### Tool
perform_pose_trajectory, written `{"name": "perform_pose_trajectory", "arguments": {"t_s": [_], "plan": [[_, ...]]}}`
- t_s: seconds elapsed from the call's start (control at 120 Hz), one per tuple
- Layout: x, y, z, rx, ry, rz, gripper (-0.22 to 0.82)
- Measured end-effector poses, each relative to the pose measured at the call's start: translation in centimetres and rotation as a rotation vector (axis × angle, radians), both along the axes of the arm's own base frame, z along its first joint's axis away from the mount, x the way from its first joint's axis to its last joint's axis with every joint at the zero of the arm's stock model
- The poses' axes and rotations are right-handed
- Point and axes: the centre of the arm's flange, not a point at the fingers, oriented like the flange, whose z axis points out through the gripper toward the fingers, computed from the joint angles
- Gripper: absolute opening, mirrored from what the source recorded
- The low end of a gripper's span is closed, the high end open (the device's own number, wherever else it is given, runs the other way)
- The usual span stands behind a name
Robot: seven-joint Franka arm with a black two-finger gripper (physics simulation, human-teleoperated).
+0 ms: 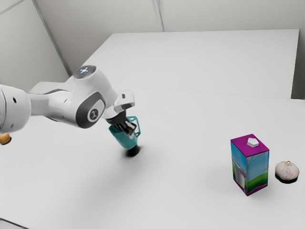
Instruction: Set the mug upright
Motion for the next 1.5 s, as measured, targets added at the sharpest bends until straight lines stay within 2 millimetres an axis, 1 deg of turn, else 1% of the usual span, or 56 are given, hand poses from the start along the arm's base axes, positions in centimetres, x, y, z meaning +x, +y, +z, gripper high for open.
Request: {"name": "perform_pose_trajectory", "arguments": {"t_s": [0.1, 0.225, 0.425, 0.8, 0.833, 0.858, 1.05, 1.108, 1.175, 1.275, 1.333, 1.4, 1.467, 1.5], "plan": [[0.4, -0.5, -0.5, 0.009, 0.002, 0.007, -0.18], [0.3, -0.7, -1.2, 0.074, 0.014, -0.011, -0.18], [0.4, -1.0, -2.9, 0.118, 0.037, 0.009, -0.18], [0.4, -1.1, -3.8, 0.115, 0.043, 0.097, -0.17], [0.4, -1.1, -3.8, 0.114, 0.044, 0.103, -0.15], [0.4, -1.1, -3.9, 0.112, 0.045, 0.108, -0.11], [0.4, -1.0, -3.8, 0.104, 0.046, 0.134, 0.23], [0.4, -1.0, -3.4, 0.101, 0.040, 0.140, 0.32], [0.3, -1.0, -2.5, 0.098, 0.024, 0.147, 0.40], [0.2, -1.0, -0.4, 0.090, -0.011, 0.156, 0.48], [0.2, -1.1, 0.5, 0.088, -0.024, 0.159, 0.51], [1.2, -1.9, 3.0, 0.084, -0.049, 0.157, 0.53], [2.4, -3.4, 5.5, 0.081, -0.062, 0.148, 0.55], [3.4, -4.1, 6.7, 0.078, -0.062, 0.143, 0.56]]}}
